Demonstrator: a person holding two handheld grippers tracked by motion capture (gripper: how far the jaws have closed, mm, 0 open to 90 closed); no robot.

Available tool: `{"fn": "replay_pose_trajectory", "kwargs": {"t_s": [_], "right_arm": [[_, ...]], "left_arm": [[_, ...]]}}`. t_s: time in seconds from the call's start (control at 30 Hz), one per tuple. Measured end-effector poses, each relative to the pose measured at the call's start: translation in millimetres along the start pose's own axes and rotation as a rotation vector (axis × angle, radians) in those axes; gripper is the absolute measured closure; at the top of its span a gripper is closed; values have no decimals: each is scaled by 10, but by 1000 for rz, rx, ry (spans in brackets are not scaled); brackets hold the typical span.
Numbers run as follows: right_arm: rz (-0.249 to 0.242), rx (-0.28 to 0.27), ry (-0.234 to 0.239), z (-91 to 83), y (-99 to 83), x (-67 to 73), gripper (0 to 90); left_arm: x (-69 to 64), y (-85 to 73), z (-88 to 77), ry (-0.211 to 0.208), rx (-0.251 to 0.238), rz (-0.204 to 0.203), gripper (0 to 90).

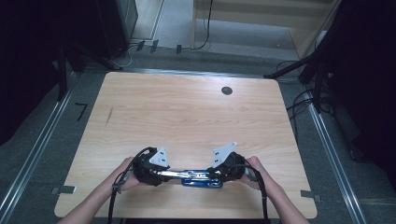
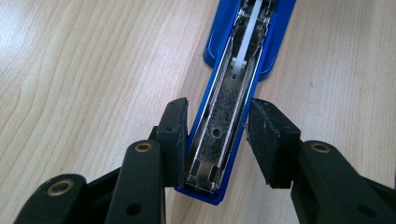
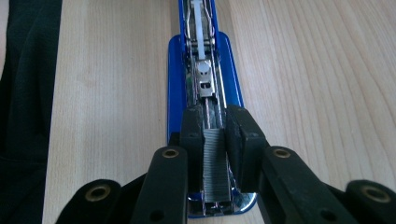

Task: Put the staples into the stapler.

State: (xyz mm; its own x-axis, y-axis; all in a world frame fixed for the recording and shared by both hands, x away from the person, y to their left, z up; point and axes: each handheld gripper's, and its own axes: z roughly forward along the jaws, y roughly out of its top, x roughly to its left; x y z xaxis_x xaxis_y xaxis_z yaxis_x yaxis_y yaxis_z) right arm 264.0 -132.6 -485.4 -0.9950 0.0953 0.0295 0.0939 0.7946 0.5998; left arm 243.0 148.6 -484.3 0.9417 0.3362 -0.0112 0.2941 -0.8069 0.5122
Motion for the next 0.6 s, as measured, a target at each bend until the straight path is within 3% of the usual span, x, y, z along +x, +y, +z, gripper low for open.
{"fn": "replay_pose_trajectory", "kwargs": {"t_s": [0.2,0.33,0.6], "right_arm": [[-5,12,16,17,-13,-18,784],[5,10,25,-4,-39,-41,728],[110,-12,-7,-45,-21,-66,647]], "left_arm": [[-1,-1,0,1,1,1,592],[-1,0,0,1,2,1,592],[-6,3,-3,5,4,4,594]]}}
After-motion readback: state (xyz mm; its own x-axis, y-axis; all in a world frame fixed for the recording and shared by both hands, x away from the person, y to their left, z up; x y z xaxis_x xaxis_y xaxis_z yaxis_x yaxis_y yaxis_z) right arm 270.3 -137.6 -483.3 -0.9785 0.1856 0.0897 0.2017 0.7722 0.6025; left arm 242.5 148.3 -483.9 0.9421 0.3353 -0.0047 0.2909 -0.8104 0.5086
